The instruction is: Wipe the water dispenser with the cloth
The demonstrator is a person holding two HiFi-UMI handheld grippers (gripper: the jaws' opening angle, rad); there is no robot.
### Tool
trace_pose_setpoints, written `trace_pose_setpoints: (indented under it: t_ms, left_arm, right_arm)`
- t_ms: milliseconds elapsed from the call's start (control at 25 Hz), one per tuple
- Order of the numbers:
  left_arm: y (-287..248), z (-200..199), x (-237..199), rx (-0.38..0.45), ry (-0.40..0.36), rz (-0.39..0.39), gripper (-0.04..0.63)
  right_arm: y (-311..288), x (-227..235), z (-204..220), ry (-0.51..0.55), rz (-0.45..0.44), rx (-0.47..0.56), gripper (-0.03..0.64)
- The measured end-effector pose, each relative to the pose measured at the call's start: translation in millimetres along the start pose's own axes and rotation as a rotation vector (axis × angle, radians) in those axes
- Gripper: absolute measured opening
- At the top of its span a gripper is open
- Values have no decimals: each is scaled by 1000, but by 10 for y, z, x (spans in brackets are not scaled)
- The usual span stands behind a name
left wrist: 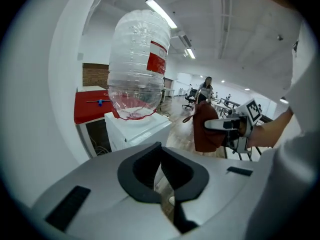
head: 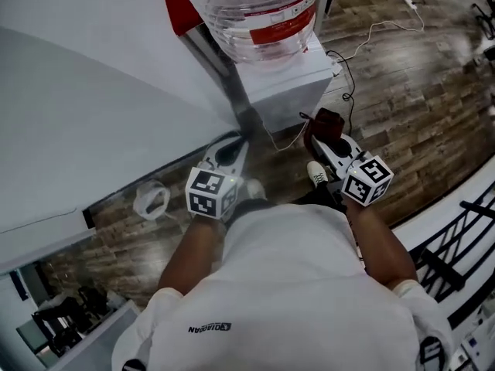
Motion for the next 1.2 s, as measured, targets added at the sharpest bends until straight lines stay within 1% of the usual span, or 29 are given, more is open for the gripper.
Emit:
trace_pose_setpoints:
  t_ms: [160,320,480,640,680,720,760,840,920,1000,1080,1200]
  left_arm:
    - [90,74,-227,2,-40,83,-11]
    - [152,153,-372,-6,-54,151,-11]
    - [171,219,-395,-17,-53,177,-11]
    - [59,184,-457,-23,1,182,-11]
    - [29,176,-467,-25,14,179,-11]
    - [3,178,-470,-29,20,175,-11]
    - [-18,186,-467,-37,20,170,-11]
    - [-70,185,-446,-58,-2,163,-11]
    - [-160,150,-402,-84,-41,164,-11]
    - [-290,141,-347,-118,-82,168,-11]
    - [-463,184,-302,-165,-119,167,-11]
    - [-743,235,-217,-226,-152,177,-11]
  right_arm:
    - [-167,-227,143,8,69,22,58]
    - [-312,-451,279,14,115,24,58]
    - [-329,-602,323,-40,114,62,58]
    - [-424,-586,275,-35,72,65,58]
    - [-451,-542,264,-59,60,82,58]
    - [-469,-474,256,-110,50,116,58]
    - [-478,-382,248,-183,42,164,58]
    - [-468,-128,229,-347,49,278,58]
    - [-434,195,209,-455,83,373,58]
    - [-409,534,229,-517,119,442,58]
    - [-427,842,298,-572,138,489,58]
    - [-524,1138,360,-633,125,528,58]
Point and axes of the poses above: the fingertips, and each gripper's own axes: y backward along the fingers, x to its right, z out of its underside, the point moved 5 cm from there along y, backward along the fingers, and after that the axes turned 1 degree about -x, right-handed, at the moved point
